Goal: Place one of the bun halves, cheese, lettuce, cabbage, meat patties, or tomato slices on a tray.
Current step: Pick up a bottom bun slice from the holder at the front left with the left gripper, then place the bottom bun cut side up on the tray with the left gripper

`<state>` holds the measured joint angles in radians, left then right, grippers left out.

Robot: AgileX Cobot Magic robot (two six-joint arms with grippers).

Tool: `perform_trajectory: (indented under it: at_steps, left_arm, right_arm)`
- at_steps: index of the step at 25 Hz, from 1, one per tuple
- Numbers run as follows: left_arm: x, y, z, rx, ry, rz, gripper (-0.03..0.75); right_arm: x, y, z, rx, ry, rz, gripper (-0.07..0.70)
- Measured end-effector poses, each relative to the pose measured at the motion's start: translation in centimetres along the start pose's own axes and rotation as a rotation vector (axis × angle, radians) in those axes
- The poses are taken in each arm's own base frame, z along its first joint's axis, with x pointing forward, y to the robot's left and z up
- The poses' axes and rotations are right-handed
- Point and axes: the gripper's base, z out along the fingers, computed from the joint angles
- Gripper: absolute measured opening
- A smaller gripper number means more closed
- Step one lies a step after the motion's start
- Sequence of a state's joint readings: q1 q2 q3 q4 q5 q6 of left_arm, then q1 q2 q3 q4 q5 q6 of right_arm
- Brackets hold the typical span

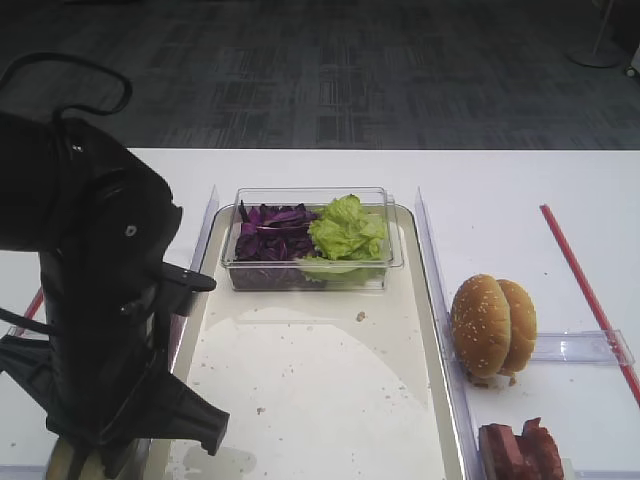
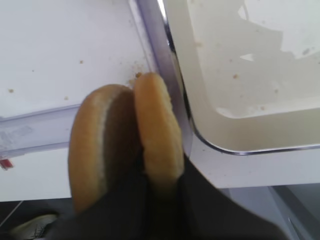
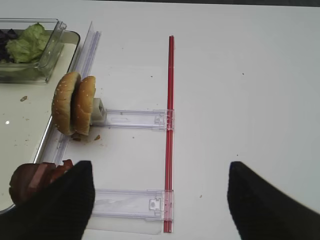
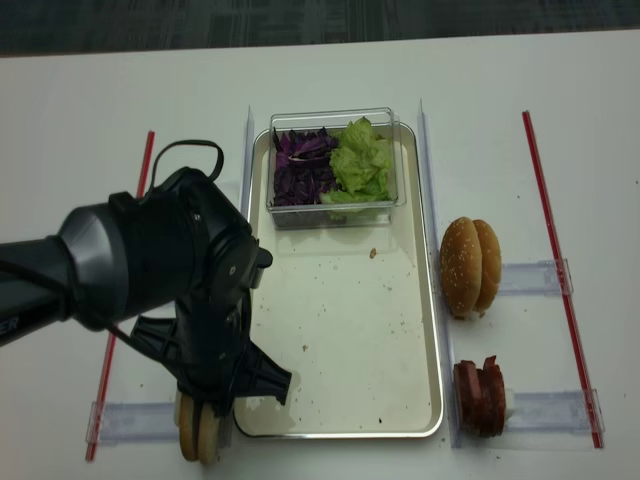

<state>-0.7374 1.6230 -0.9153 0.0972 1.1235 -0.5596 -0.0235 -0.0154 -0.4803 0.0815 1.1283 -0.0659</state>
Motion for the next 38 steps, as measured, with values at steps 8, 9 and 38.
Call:
perform_trajectory:
  at_steps: [8,9,38]
  left_arm:
    - [-0.5,-0.1,-1.5,-0.006,0.005,-0.006,0.039]
    - [-0.6,-0.1,-1.8,-0.003,0.000,-0.007,0.039]
    - [-2.8,-1.7,-6.5,0.142,-0.121,0.098,0.036]
  right_arm:
    - [0.0,0.0,0.0,0.000,0.000,0.000,0.571]
    - [0.0,0.0,0.0,0.000,0.000,0.000,0.571]
    - [0.0,0.0,0.0,0.000,0.000,0.000,0.571]
